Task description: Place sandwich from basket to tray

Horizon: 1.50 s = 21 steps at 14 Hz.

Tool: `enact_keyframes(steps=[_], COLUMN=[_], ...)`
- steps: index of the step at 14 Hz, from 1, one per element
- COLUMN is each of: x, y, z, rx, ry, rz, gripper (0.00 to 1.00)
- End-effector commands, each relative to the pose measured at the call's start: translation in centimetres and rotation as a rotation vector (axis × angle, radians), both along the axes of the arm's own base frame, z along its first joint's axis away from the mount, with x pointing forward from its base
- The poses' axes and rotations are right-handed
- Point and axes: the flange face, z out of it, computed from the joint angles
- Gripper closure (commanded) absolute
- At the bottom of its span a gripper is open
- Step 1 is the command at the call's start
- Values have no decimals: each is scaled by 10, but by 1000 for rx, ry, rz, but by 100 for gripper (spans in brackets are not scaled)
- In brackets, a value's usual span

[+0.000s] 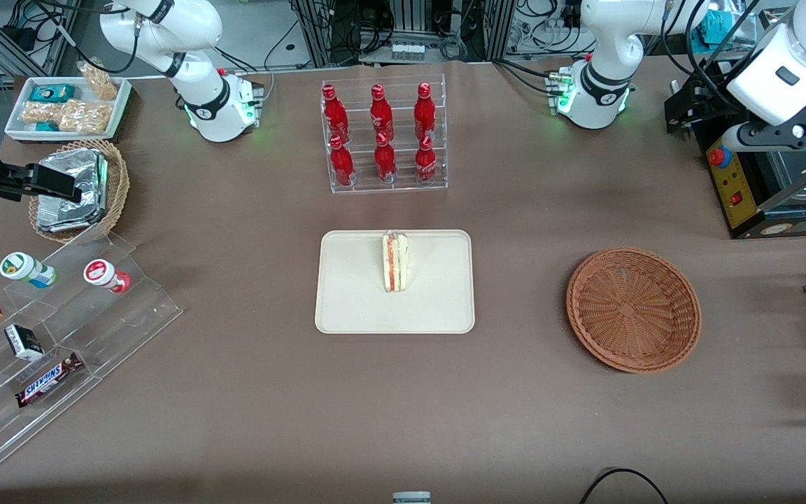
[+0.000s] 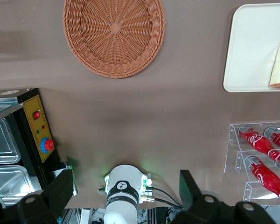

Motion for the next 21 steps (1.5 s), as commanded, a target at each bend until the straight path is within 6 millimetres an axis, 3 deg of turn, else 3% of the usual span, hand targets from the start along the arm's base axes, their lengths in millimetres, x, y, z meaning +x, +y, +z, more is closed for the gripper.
enact_keyframes(steps=[1,6,12,21], x=[3,21,31,39], y=[-3,-3,0,-3], z=[-11,-40,-35,-47], rx=[14,-3,-17,-33], ry=[1,-65,-81,-58], rz=[0,4,19,22], gripper=[0,0,0,0])
